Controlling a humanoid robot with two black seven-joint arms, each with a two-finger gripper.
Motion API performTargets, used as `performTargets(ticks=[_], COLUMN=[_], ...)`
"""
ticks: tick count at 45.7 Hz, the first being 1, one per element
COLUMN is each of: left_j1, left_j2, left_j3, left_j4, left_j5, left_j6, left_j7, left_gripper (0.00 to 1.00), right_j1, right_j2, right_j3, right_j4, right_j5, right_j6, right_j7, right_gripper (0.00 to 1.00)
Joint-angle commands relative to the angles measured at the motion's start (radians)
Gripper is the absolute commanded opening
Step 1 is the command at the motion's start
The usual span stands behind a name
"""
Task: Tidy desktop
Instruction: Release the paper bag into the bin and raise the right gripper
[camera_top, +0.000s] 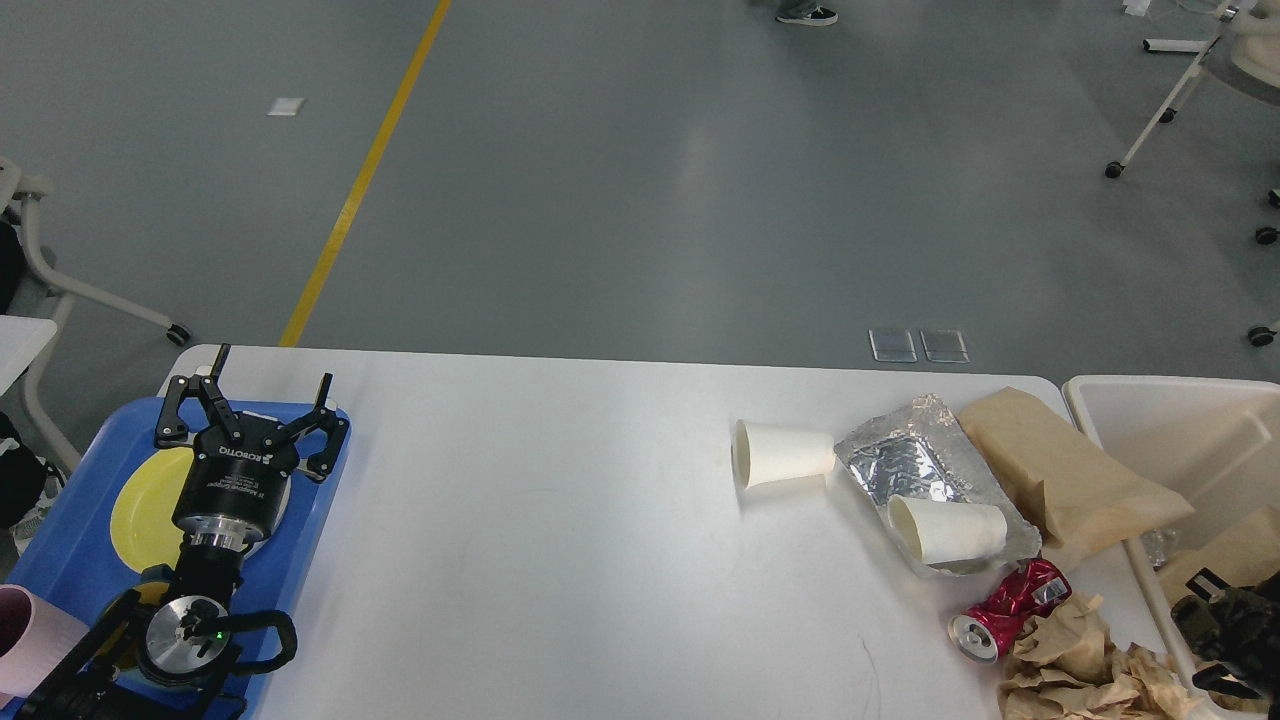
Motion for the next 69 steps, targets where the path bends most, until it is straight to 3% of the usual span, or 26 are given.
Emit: performTargets(ticks=[1,11,13,17,18,40,51,58,64,69], left_j1=[0.0,0.0,0.0,-0.001,0.0,-0.001,0.0,-0.001,-0.001,-0.001], left_j2=[0.0,0.0,0.0,-0.001,0.0,0.0,-0.001,0.0,0.0,0.0], left_j3=[0.0,0.0,0.0,0.0,0.0,0.0,0.0,0.0,-0.001,-0.001], left_j4=[0.0,0.0,0.0,0.0,0.0,0.0,0.0,0.0,0.0,0.0], left_j5=[0.0,0.0,0.0,0.0,0.0,-0.001,0.0,0.0,-0.001,-0.001], left_j6=[0.0,0.0,0.0,0.0,0.0,0.0,0.0,0.0,0.0,0.0], left_j7=[0.0,0.0,0.0,0.0,0.0,0.0,0.0,0.002,0.0,0.002], left_gripper=[0.96,0.96,0.96,0.96,0.96,0.96,0.96,0.96,0.96,0.96], right_j1=[-0.001,-0.018,-0.018,-0.017,-0.015,0.06,0.356,0.653,0.911,1.075], right_j2=[0.001,0.012,0.009,0.005,0.007,-0.045,-0.254,-0.35,-0.352,-0.248], right_j3=[0.001,0.001,-0.001,-0.006,-0.006,-0.001,-0.015,-0.074,-0.208,-0.295], right_j4=[0.001,0.001,0.001,0.001,0.001,0.056,0.436,0.712,0.858,0.892], right_j5=[0.002,0.002,0.0,0.0,0.0,-0.006,-0.088,-0.265,-0.27,-0.27], right_j6=[-0.002,-0.005,-0.005,-0.013,-0.015,0.007,0.021,0.042,0.165,0.394], right_j7=[-0.001,-0.001,0.0,0.0,0.0,-0.001,-0.009,-0.101,-0.112,-0.116], right_gripper=[0.0,0.03,0.31,0.97,1.0,1.0,1.0,1.0,1.0,1.0])
